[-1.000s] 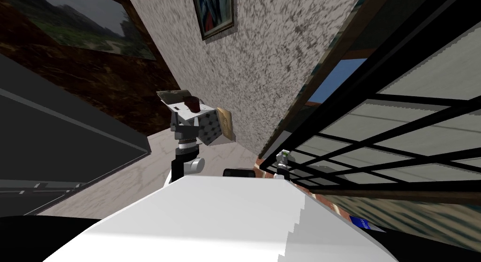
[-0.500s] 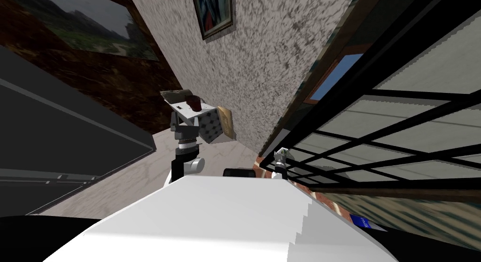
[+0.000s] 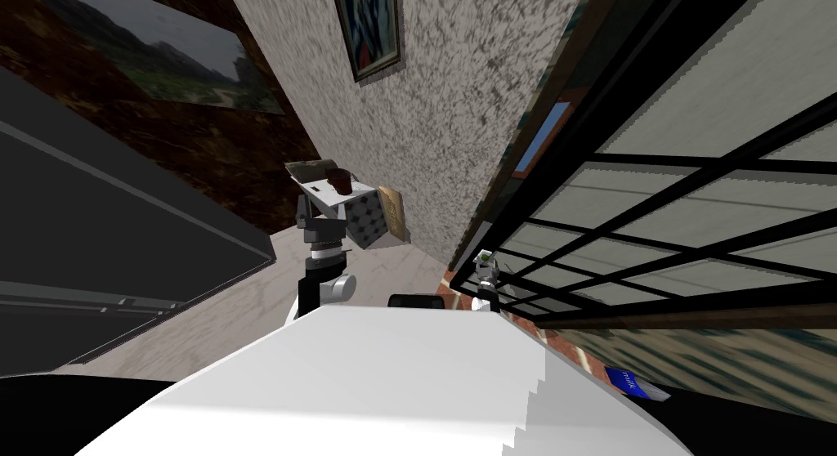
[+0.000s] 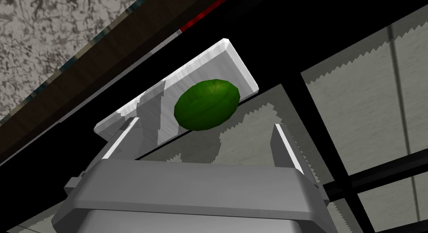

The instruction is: Pull the door open

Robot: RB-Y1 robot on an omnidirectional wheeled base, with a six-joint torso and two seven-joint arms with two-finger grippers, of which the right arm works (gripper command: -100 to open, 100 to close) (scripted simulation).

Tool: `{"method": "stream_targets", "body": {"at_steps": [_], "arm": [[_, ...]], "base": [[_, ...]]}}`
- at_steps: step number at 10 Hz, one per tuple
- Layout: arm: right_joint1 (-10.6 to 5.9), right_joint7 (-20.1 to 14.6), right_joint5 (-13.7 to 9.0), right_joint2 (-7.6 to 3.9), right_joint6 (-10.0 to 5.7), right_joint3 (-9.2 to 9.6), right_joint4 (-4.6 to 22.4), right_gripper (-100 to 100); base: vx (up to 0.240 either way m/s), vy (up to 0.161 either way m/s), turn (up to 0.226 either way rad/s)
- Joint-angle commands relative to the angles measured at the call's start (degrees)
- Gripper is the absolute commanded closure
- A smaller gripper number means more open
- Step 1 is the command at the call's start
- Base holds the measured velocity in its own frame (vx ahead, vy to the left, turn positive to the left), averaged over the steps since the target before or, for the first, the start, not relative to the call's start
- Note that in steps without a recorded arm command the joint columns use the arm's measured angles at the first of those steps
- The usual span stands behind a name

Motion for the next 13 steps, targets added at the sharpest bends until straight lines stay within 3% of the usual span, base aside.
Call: {"method": "stream_targets", "body": {"at_steps": [1,13], "arm": [[-0.3,-1.87,-0.34,0.13,-0.18,0.28,0.34,-100],[-1.45,-19.68,-5.61,1.99,0.83,3.67,-1.96,-100]], "base": [[-0.051,-0.015,0.016],[-0.061,-0.022,0.034]]}}
